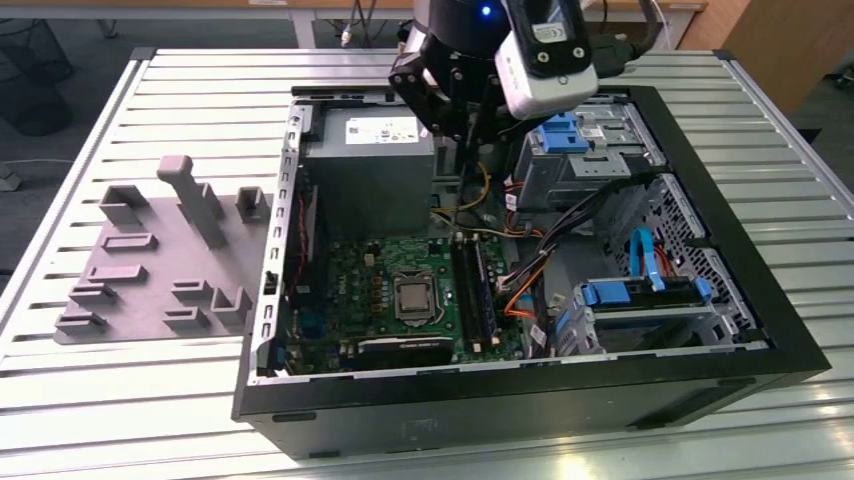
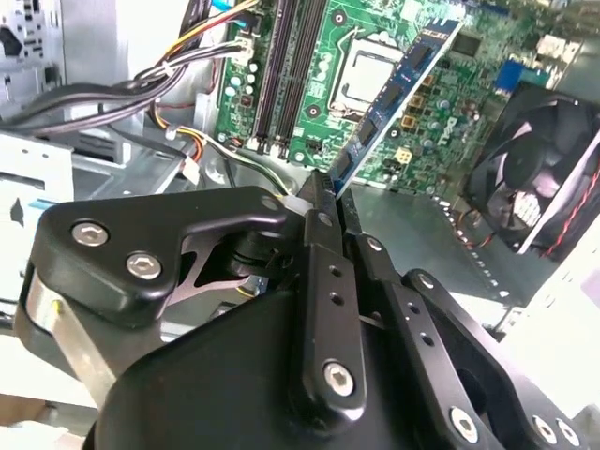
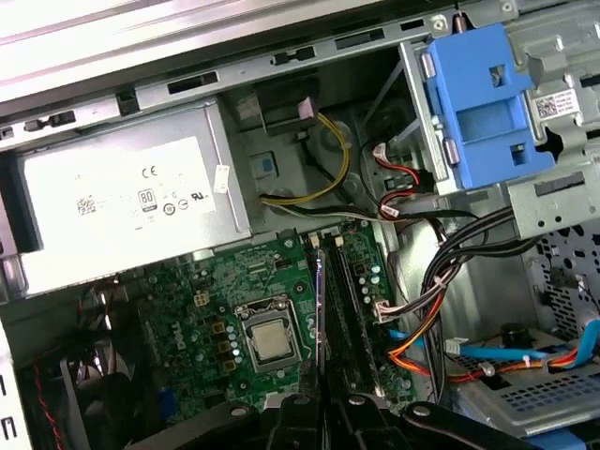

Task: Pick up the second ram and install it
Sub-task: 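Insert the second ram into the second slot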

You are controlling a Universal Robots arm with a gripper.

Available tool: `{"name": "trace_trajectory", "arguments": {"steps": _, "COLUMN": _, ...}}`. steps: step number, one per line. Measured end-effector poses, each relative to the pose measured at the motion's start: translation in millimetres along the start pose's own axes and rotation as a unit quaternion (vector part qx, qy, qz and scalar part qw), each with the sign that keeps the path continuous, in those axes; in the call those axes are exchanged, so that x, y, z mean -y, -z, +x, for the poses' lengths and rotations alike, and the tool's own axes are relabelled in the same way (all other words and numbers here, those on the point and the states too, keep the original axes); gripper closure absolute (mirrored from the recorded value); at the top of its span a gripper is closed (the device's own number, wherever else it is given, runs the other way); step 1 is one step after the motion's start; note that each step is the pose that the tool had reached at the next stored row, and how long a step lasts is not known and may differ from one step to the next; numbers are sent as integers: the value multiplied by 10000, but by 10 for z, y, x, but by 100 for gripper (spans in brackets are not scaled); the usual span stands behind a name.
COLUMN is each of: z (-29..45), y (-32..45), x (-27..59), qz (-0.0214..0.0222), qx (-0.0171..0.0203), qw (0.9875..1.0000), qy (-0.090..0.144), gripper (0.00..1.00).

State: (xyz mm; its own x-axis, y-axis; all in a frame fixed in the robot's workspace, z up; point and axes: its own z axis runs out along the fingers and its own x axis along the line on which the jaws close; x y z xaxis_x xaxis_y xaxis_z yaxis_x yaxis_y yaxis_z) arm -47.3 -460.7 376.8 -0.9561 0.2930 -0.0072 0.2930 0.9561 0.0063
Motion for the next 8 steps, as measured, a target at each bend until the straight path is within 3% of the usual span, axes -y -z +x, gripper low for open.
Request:
{"name": "trace_trajectory", "arguments": {"steps": 4, "z": 0, "y": -2, "x": 0, "qz": 2, "qx": 1, "qw": 9998, "qy": -200, "gripper": 86}}
{"name": "trace_trajectory", "arguments": {"steps": 8, "z": 0, "y": -15, "x": 0, "qz": -5, "qx": 7, "qw": 10000, "qy": 73, "gripper": 86}}
